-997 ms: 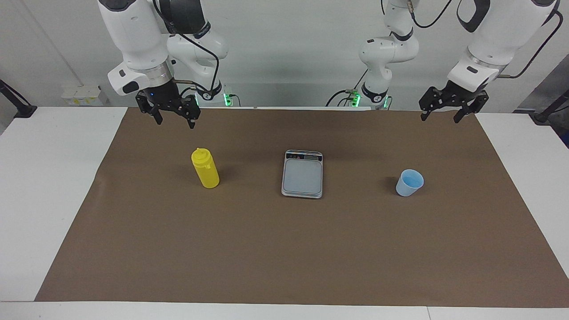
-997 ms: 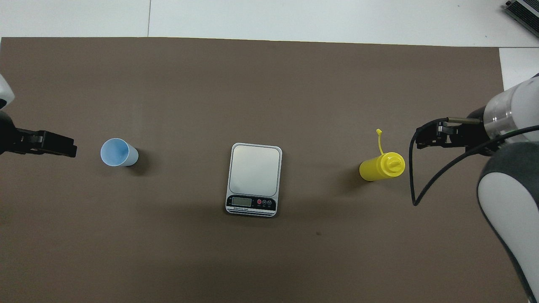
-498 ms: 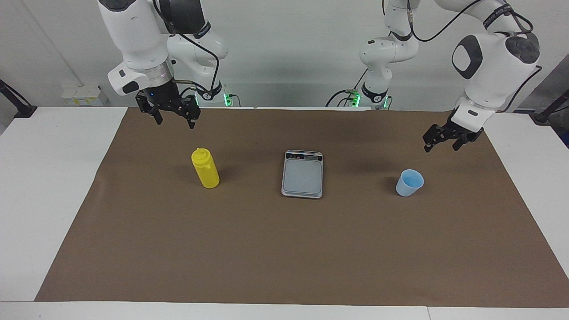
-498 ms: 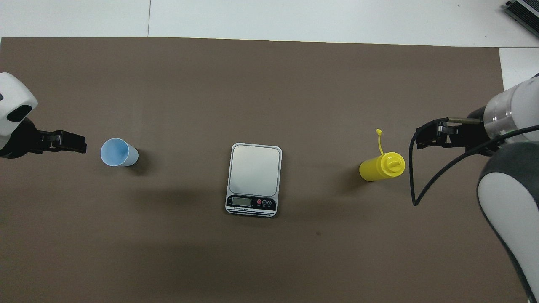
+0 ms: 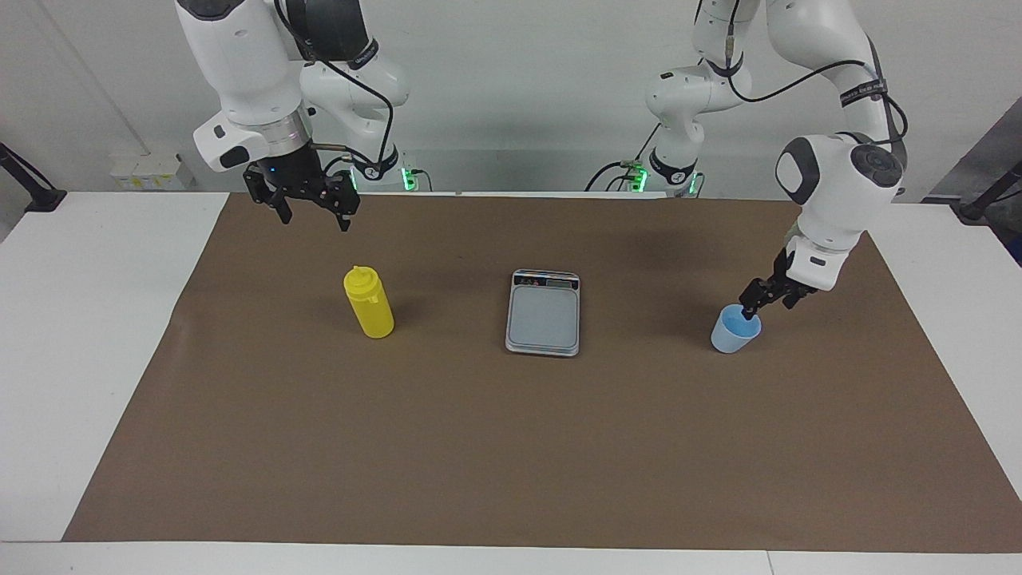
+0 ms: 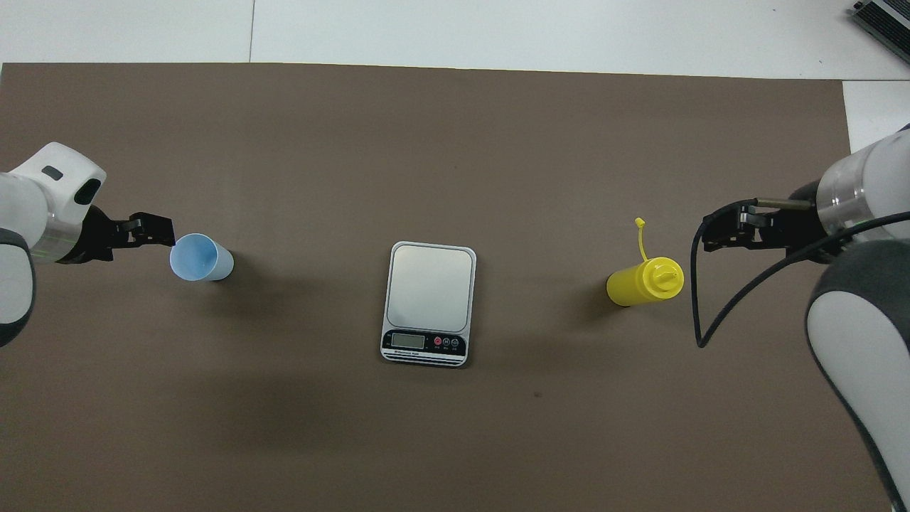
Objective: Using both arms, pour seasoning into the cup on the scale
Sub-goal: 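Reach the left gripper to the light blue cup, then grasp the blue cup with the left gripper and lift it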
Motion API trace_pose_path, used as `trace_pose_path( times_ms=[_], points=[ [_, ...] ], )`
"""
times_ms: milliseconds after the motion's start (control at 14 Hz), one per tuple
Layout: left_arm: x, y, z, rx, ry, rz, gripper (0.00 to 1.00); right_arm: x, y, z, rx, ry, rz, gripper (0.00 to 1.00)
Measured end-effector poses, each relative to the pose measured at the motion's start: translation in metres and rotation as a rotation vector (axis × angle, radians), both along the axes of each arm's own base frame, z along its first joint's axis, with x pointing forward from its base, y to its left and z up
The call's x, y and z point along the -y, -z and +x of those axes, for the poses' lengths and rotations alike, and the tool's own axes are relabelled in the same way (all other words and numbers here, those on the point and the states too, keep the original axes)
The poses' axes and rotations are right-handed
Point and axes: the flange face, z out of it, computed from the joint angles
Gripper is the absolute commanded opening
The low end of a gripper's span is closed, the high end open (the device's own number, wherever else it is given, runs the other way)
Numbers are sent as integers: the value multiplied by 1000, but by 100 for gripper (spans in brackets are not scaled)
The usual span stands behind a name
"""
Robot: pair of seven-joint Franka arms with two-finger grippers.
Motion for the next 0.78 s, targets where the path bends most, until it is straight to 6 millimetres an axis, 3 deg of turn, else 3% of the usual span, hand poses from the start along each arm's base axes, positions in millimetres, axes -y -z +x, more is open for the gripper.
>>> trace_pose_path(
  times_ms=[356, 427, 498, 570, 641, 783],
  points=[
    [1, 39, 0, -10, -26, -9, 100, 0, 0, 0, 0, 0, 0, 100],
    [2, 46, 1, -9, -27, -11, 84, 0, 0, 0, 0, 0, 0, 100],
    [3, 51, 1, -8, -27, -12, 58, 0, 0, 0, 0, 0, 0, 100],
    [4, 56, 2, -8, -27, -14, 25, 0, 0, 0, 0, 0, 0, 100],
    [5, 59, 3, -8, -27, -15, 0, 0, 0, 0, 0, 0, 0, 100],
    [5, 61, 3, -11, -24, -15, 0, 0, 0, 0, 0, 0, 0, 100]
  ],
)
